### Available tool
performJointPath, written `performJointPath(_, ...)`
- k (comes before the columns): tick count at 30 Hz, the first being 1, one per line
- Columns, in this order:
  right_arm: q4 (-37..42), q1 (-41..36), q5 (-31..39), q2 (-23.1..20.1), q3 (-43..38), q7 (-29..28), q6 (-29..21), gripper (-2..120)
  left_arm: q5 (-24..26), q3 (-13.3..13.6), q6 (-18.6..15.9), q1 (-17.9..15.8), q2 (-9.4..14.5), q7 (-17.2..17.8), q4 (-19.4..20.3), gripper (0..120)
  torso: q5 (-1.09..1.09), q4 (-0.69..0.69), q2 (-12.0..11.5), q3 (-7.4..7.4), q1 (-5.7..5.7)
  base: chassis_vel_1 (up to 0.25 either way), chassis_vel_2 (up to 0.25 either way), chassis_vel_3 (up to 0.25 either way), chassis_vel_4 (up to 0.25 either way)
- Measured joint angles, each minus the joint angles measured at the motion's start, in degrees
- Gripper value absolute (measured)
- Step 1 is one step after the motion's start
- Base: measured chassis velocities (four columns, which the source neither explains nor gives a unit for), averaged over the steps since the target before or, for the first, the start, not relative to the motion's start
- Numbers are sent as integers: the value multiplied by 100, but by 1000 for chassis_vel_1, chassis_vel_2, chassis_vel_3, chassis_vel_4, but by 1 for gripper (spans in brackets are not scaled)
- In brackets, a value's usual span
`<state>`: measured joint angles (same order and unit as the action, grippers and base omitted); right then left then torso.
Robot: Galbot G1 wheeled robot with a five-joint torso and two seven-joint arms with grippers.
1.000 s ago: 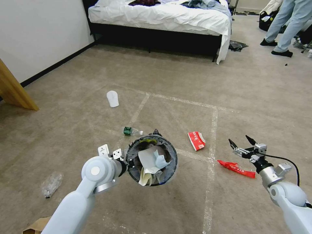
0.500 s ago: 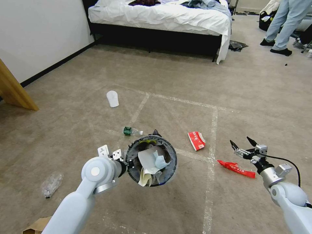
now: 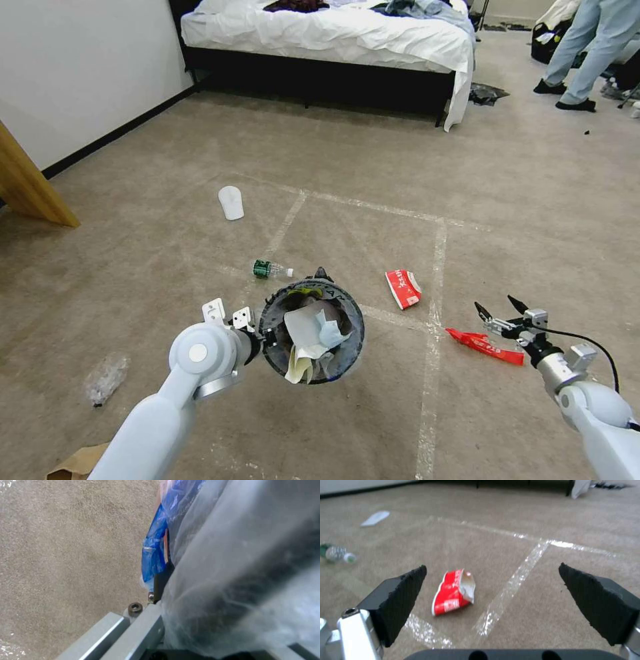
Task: Pick up the trash bin and place the garbage on the floor into it.
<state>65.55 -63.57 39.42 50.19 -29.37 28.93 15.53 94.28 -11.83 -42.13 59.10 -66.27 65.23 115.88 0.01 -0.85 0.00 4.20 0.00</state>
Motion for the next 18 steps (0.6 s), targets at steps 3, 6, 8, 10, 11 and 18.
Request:
performJointPath(3,-107,157,11,-301,337,81,-220,100,-35,5,0,22,1,-41,0,0,-1,0,0,0,0,0,0,0,0)
performJointPath(6,-270,317,-20,-606,654,208,-494,100,-71,6,0,44,-10,-66,0,0,0,0,0,0,0,0,0,0,0)
performJointPath(8,-616,559,-197,-846,926,514,-659,100,-83,6,0,62,-29,-78,3,0,-1,0,0,0,0,0,0,0,0)
performJointPath(10,-797,676,-326,-895,1009,641,-691,100,-95,15,0,67,-41,-97,5,0,-1,-1,0,0,0,0,0,0,0)
performJointPath(11,-955,777,-417,-922,1063,731,-708,100,-102,33,0,63,-54,-122,2,0,0,1,0,0,0,0,0,0,0)
performJointPath(18,-1297,965,-638,-1007,1133,967,-903,100,-111,104,0,19,-74,-197,-45,0,0,-1,0,0,0,0,0,0,0)
